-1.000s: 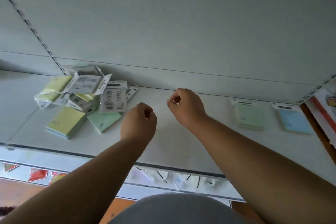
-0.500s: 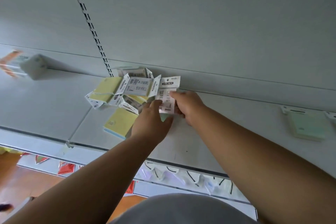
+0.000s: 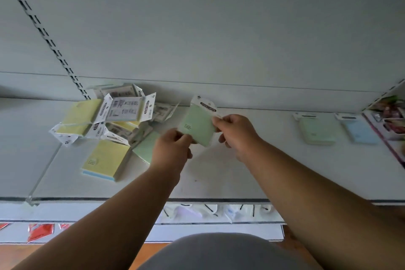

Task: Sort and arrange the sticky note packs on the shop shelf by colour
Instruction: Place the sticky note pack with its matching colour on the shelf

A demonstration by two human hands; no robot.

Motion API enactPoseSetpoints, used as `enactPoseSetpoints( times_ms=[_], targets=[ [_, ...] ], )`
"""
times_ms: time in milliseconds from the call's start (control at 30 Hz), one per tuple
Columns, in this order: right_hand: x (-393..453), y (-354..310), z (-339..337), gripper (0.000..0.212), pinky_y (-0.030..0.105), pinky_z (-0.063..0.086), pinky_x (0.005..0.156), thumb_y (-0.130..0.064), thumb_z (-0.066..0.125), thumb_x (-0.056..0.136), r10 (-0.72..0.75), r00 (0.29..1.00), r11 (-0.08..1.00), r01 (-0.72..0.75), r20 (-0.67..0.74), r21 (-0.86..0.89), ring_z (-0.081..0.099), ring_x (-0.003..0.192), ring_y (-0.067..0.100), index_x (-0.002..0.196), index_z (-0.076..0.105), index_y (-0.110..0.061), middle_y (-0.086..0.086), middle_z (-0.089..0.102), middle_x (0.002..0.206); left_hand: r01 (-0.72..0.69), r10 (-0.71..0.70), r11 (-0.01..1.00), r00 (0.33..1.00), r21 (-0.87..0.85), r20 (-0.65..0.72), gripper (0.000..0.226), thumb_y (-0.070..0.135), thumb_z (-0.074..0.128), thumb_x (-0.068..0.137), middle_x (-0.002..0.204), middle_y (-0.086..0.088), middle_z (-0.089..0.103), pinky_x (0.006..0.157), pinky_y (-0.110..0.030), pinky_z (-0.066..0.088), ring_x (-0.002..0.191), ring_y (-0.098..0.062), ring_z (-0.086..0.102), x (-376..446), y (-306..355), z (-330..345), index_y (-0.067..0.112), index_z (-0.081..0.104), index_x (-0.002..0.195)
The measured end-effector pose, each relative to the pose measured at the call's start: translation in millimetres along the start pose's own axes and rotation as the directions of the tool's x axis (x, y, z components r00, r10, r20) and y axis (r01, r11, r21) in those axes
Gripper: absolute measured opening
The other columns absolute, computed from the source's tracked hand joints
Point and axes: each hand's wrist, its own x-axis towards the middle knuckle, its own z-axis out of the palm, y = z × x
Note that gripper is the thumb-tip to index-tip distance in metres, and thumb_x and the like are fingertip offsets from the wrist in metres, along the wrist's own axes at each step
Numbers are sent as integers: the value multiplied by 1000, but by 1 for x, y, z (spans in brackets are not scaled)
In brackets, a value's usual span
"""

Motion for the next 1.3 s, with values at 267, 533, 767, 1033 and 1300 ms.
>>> enactPoseSetpoints(
  times_ms=[267,533,767,1033,1300],
  targets=[
    [2,38,-102,18,26,39,51,-27,67,86,-42,979,998,49,-199,32,52,50,16,79,63,-11,3,61,62,-264,192,881,958,394,213,22,24,68,82,88,16,66,60,-27,51,68,-9,66,-19,-2,92,31,60,101],
    [36,78,-236,17,28,48,72,-34,74,77,-160,915,958,53,-371,-284,63,78,19,83,67,-20,-3,69,83,-460,311,678,886,573,343,23,33,64,87,94,14,65,68,-25,43,81,-11,58,-53,11,225,28,62,109],
    [81,79,-296,26,28,40,69,-36,64,85,-306,926,788,116,-220,-604,62,94,26,98,63,-14,5,66,98,-391,310,588,918,708,249,30,33,59,90,104,9,67,79,-31,51,97,-18,62,-53,11,306,25,60,119],
    [87,86,-293,41,34,41,70,-38,69,81,-341,936,693,185,-91,-696,59,99,33,106,52,-11,11,62,105,-254,250,580,960,774,128,34,35,61,83,102,9,65,75,-28,48,95,-17,62,-64,9,308,30,56,116],
    [58,71,-236,26,29,37,59,-37,65,83,-499,864,688,442,67,-576,54,70,20,76,46,-21,-4,56,74,-207,273,604,961,770,44,26,39,59,86,90,16,62,72,-27,49,82,-10,59,-71,3,253,32,58,111]
  ],
)
